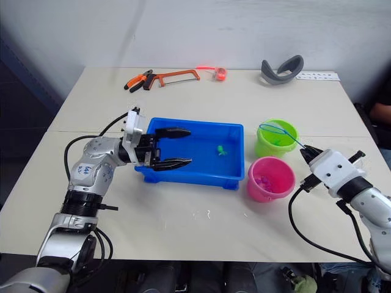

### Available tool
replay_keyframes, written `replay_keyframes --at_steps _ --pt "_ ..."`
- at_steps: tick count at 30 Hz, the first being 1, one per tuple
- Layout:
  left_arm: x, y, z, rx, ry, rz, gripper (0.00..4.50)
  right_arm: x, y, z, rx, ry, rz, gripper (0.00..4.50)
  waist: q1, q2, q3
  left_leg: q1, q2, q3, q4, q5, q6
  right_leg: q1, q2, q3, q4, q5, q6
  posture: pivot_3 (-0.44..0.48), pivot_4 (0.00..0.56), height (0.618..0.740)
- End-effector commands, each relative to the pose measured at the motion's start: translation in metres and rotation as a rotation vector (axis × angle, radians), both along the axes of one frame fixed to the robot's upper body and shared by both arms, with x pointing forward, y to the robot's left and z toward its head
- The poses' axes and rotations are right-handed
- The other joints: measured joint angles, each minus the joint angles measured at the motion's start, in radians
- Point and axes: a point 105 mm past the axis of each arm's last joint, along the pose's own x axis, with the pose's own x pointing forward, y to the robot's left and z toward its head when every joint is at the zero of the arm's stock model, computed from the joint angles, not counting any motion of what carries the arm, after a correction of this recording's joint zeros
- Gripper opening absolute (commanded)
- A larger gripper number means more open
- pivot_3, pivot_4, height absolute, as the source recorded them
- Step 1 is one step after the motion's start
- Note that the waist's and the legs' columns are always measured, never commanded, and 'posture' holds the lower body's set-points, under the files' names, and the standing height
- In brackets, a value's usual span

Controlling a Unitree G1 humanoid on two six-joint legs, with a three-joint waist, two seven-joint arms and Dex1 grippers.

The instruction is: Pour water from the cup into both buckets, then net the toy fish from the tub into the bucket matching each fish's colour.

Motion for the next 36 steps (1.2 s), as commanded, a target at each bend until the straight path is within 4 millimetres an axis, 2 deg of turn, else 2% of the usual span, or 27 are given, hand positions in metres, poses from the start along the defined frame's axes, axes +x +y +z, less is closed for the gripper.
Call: replay_keyframes --at_steps 1,4,5,7,10,13,17,21,23,25,31,36 --pt "-0.003 0.005 0.011 -0.015 -0.056 0.015 4.49 -0.002 -0.009 0.016 0.039 -0.067 -0.031 0.0 0.0 0.0 0.0 0.0 0.0 0.0 0.0 0.0 0.0 0.0 0.0 0.0 0.0 0.0 0.0 0.0 0.15 0.74" --pt "-0.004 0.009 0.011 -0.017 -0.056 0.026 4.49 0.001 -0.016 0.033 0.275 -0.086 -0.053 0.0 0.0 0.0 0.0 0.0 0.0 0.0 0.0 0.0 0.0 0.0 0.0 0.0 0.0 0.0 0.0 0.0 0.15 0.74" --pt "-0.003 0.013 0.011 -0.015 -0.055 0.037 4.49 0.004 -0.015 0.042 0.406 -0.065 -0.038 0.0 0.0 0.0 0.0 0.0 0.0 -0.001 0.0 0.0 0.0 0.001 0.0 0.0 -0.001 0.0 0.0 0.0 0.15 0.74" --pt "-0.002 0.02 0.011 -0.012 -0.054 0.064 4.49 0.008 -0.004 0.058 0.614 0.015 0.039 0.0 -0.001 0.0 0.0 0.0 0.0 -0.001 0.0 0.0 0.0 0.001 0.0 0.001 0.0 0.0 0.0 0.0 0.15 0.74" --pt "-0.001 0.034 0.011 -0.008 -0.057 0.112 4.49 0.01 0.034 0.078 0.752 0.196 0.217 0.0 -0.011 0.001 0.0 0.001 0.001 -0.001 0.0 0.0 0.0 0.001 -0.001 0.002 0.001 0.0 0.0 0.0 0.15 0.74" --pt "0.0 0.047 0.01 -0.012 -0.063 0.165 4.49 0.012 0.062 0.088 0.703 0.303 0.262 0.0 -0.012 0.001 0.0 0.0 0.003 -0.004 0.0 0.0 -0.001 0.001 -0.003 0.004 -0.001 0.0 -0.002 0.0 0.15 0.74" --pt "0.0 0.064 0.006 -0.014 -0.063 0.244 4.49 0.007 0.109 0.078 0.52 0.444 0.341 0.0 -0.011 0.0 0.0 -0.001 0.003 -0.004 0.0 0.0 -0.001 0.001 -0.003 0.005 -0.001 -0.001 -0.002 0.0 0.15 0.74" --pt "-0.005 0.069 0.003 -0.009 -0.059 0.267 4.49 0.011 0.132 0.063 0.376 0.462 0.334 0.0 -0.001 0.0 0.0 -0.002 0.003 -0.004 0.0 0.0 -0.001 0.0 -0.004 0.005 -0.002 0.0 -0.002 0.0 0.15 0.74" --pt "-0.007 0.07 0.001 -0.004 -0.059 0.276 4.49 0.017 0.135 0.051 0.273 0.44 0.293 0.0 0.002 0.0 0.0 -0.003 0.002 -0.004 0.0 0.0 -0.001 -0.001 -0.003 0.005 -0.002 0.0 -0.002 0.0 0.15 0.74" --pt "-0.009 0.071 0.0 0.002 -0.06 0.283 4.49 0.024 0.136 0.044 0.245 0.415 0.266 0.0 0.001 -0.001 0.0 -0.003 0.002 -0.004 0.0 0.0 -0.001 -0.001 -0.003 0.005 -0.002 0.0 -0.002 0.0 0.15 0.74" --pt "-0.012 0.072 -0.003 0.015 -0.057 0.291 4.49 0.04 0.129 0.038 0.144 0.297 0.212 0.0 -0.002 -0.001 0.0 -0.002 0.001 -0.003 0.0 0.0 -0.001 -0.001 -0.002 0.005 -0.002 0.0 -0.002 0.0 0.15 0.74" --pt "-0.014 0.069 -0.004 0.017 -0.052 0.285 4.49 0.054 0.119 0.028 0.114 0.267 0.175 0.0 -0.003 -0.001 -0.001 -0.002 0.001 -0.002 0.0 0.0 -0.001 -0.001 -0.001 0.004 -0.002 0.0 -0.002 0.0 0.15 0.74"
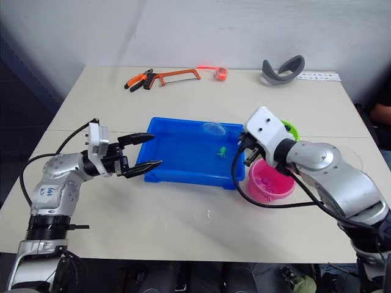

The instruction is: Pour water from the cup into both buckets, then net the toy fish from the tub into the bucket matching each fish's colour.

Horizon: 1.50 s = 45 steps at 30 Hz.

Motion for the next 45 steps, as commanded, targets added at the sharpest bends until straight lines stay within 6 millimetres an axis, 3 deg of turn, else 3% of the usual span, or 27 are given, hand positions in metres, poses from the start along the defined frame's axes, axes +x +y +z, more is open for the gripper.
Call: replay_keyframes --at_steps 1,13,21,29,37,45 --pt "-0.005 -0.002 0.01 -0.008 -0.041 -0.019 4.49 0.005 -0.003 -0.002 -0.032 -0.039 -0.003 0.0 0.0 0.0 0.0 0.0 0.0 0.0 0.0 0.0 0.0 0.0 0.0 0.0 0.0 0.0 0.0 0.0 0.15 0.74" --pt "-0.006 -0.007 0.013 0.028 -0.055 -0.075 4.49 0.011 -0.008 -0.031 -0.037 0.151 -0.045 0.0 0.0 0.0 0.0 0.0 0.0 0.0 0.0 0.0 0.0 0.0 0.0 -0.003 0.0 0.0 0.0 0.0 0.15 0.74" --pt "-0.008 -0.004 0.013 0.043 -0.059 -0.084 4.49 -0.005 -0.005 -0.04 0.242 0.498 -0.094 0.0 0.0 0.0 0.0 0.0 0.001 0.0 0.0 0.0 0.0 0.0 0.0 -0.002 0.0 0.0 0.0 0.0 0.15 0.74" --pt "-0.012 -0.004 0.011 0.045 -0.062 -0.084 4.49 -0.005 -0.007 -0.052 0.483 0.764 -0.186 0.0 -0.007 0.0 0.0 0.0 0.001 0.0 0.0 0.0 0.0 0.0 0.0 0.0 0.001 0.0 0.0 0.0 0.15 0.74" --pt "-0.015 -0.002 0.008 0.043 -0.061 -0.077 4.49 -0.002 -0.009 -0.048 0.646 0.861 -0.147 0.0 -0.01 0.0 0.0 0.0 0.0 0.0 -0.001 0.0 0.0 0.0 0.0 0.001 0.001 0.0 0.0 0.0 0.15 0.74" --pt "-0.013 -0.003 0.008 0.04 -0.061 -0.082 4.49 -0.001 -0.02 -0.031 0.807 0.902 -0.133 0.0 -0.017 0.0 0.0 0.0 0.0 0.0 -0.001 0.0 0.0 0.0 0.0 0.001 0.001 0.0 0.0 0.0 0.15 0.74"
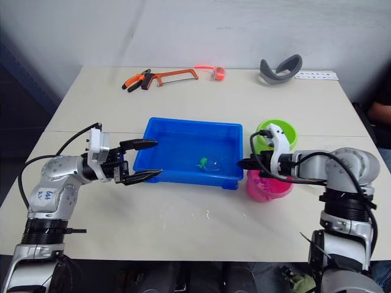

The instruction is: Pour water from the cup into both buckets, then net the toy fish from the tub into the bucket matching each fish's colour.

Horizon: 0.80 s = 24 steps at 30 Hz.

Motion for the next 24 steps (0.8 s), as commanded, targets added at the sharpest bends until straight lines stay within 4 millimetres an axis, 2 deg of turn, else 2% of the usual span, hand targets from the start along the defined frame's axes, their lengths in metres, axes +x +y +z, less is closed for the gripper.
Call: replay_keyframes --at_steps 1,7,12,19,24 --pt "-0.001 0.0 0.011 -0.007 -0.053 -0.009 4.49 0.0 -0.002 0.019 0.094 -0.023 -0.009 0.0 -0.005 0.0 0.0 0.0 0.0 0.0 0.0 0.0 0.0 0.0 0.0 0.0 0.0 0.0 0.0 0.0 0.15 0.74" --pt "0.002 -0.003 0.01 -0.01 -0.05 -0.023 4.49 -0.003 -0.006 0.03 0.205 -0.016 -0.054 0.0 -0.006 0.0 0.0 0.0 0.0 0.0 0.0 0.0 0.0 0.0 0.0 0.0 0.0 0.0 0.0 0.0 0.15 0.74" --pt "0.005 -0.006 0.01 -0.016 -0.051 -0.038 4.49 -0.011 -0.015 0.053 0.282 -0.075 -0.144 0.0 -0.003 0.0 0.0 -0.001 0.0 0.0 0.0 0.0 0.0 0.0 -0.001 0.0 -0.001 0.0 0.0 0.0 0.15 0.74" --pt "0.014 -0.027 0.02 -0.047 -0.068 -0.06 4.49 -0.025 -0.053 0.078 0.283 -0.236 -0.327 0.0 0.002 0.0 0.0 -0.001 0.001 0.0 0.0 0.0 0.001 0.0 -0.002 0.0 -0.002 0.0 0.0 0.0 0.15 0.74" --pt "0.02 -0.047 0.028 -0.071 -0.065 -0.09 4.49 -0.035 -0.084 0.086 0.261 -0.29 -0.467 0.0 0.01 0.0 0.0 -0.001 0.001 0.001 0.0 -0.001 0.002 0.0 -0.001 0.0 -0.003 0.0 0.001 0.0 0.15 0.74"
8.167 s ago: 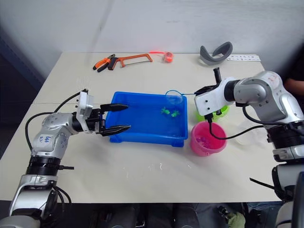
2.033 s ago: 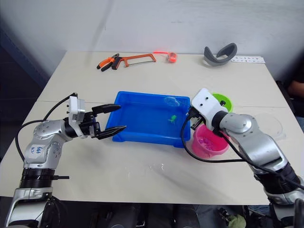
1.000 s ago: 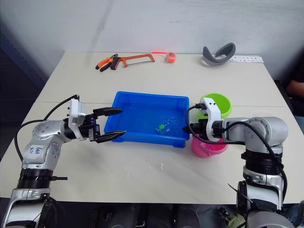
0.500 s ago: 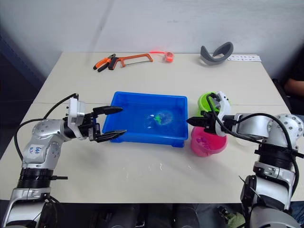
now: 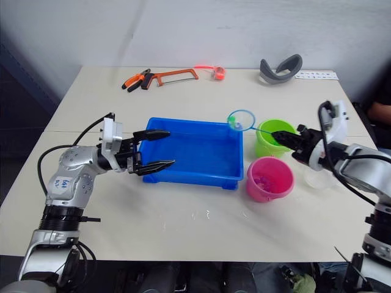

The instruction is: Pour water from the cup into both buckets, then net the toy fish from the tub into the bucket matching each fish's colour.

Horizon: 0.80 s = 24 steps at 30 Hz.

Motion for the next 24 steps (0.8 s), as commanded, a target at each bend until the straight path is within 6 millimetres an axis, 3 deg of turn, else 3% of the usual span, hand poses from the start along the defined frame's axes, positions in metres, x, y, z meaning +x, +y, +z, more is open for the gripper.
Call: replay_keyframes --at_steps 1,7,10,21,24 --pt "0.004 -0.014 0.009 -0.002 -0.02 -0.015 4.49 -0.013 -0.024 0.02 -0.018 -0.076 -0.1 0.0 0.004 0.0 0.0 0.0 0.0 0.0 0.0 0.0 0.0 0.0 0.0 0.0 0.0 0.0 0.0 0.0 0.15 0.74" --pt "0.011 -0.037 0.011 -0.009 -0.002 -0.039 4.49 -0.033 -0.057 0.022 -0.111 -0.052 -0.231 0.0 0.012 0.0 0.0 0.0 0.0 0.0 0.0 0.0 0.001 0.0 0.001 0.0 -0.001 0.0 0.0 0.0 0.15 0.74" --pt "0.013 -0.043 0.009 -0.007 0.006 -0.053 4.49 -0.039 -0.064 0.019 -0.174 -0.035 -0.263 0.0 0.012 0.0 0.0 0.0 0.0 0.0 0.0 0.0 0.001 0.0 0.001 0.0 -0.001 0.0 0.0 0.0 0.15 0.74" --pt "0.017 -0.045 0.007 -0.001 0.017 -0.073 4.49 -0.038 -0.057 0.01 -0.54 -0.137 -0.223 0.0 0.013 0.0 0.0 0.0 0.0 0.001 0.0 0.0 0.001 0.0 0.002 0.001 -0.001 0.0 0.0 0.0 0.15 0.74" --pt "0.018 -0.044 0.007 0.0 0.016 -0.071 4.49 -0.035 -0.053 0.008 -0.771 -0.205 -0.19 0.0 0.015 0.0 0.0 0.0 0.0 0.0 0.0 0.0 0.001 0.001 0.002 0.0 -0.002 0.0 0.001 0.0 0.15 0.74"
